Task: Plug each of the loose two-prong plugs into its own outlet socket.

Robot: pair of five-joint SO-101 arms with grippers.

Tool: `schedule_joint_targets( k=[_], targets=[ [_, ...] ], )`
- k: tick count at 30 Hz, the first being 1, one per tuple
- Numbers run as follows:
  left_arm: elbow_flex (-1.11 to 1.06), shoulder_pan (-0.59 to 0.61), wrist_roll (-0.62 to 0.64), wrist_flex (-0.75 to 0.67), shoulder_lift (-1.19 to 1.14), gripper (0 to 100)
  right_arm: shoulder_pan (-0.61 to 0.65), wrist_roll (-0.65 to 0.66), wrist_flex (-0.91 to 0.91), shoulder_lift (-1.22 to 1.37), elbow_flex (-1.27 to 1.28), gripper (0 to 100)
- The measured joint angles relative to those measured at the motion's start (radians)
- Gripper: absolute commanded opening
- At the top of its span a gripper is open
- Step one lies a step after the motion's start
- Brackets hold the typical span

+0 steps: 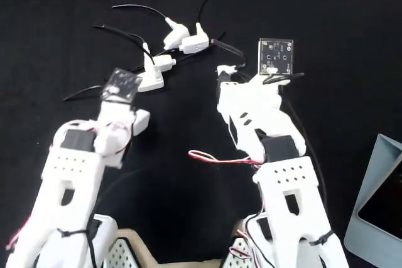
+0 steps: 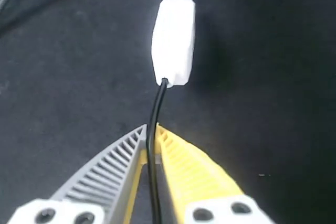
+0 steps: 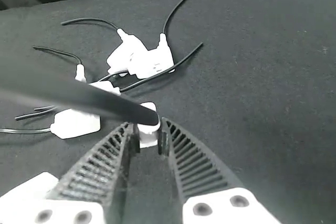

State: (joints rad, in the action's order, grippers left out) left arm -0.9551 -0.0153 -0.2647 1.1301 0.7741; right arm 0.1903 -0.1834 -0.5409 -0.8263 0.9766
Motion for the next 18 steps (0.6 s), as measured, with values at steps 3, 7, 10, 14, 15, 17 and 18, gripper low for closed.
schedule_joint_targets(
  k=[3, 7, 10, 14, 15, 17, 18],
  targets=[
    [-0.084, 0.066, -0.049, -0.040, 0.055, 27, 0.005, 0.000, 0.000, 0.000, 0.000, 1.1],
    [-0.137, 0.178, -0.040, -0.087, 0.069, 35, 0.018, 0.000, 0.000, 0.000, 0.015, 1.1],
    [-0.143, 0.258, 0.003, -0.141, 0.069, 33, 0.031, 0.000, 0.000, 0.000, 0.018, 1.1],
    [-0.143, 0.293, 0.012, -0.186, 0.069, 33, 0.034, 0.000, 0.000, 0.000, 0.018, 1.1],
    [-0.143, 0.292, 0.012, -0.190, 0.069, 33, 0.034, 0.000, 0.000, 0.000, 0.018, 1.1],
    [-0.143, 0.267, 0.012, -0.192, 0.069, 33, 0.031, 0.000, 0.000, 0.000, 0.018, 1.1],
    [-0.143, 0.252, 0.014, -0.192, 0.069, 33, 0.031, 0.000, 0.000, 0.000, 0.018, 1.1]
  ],
)
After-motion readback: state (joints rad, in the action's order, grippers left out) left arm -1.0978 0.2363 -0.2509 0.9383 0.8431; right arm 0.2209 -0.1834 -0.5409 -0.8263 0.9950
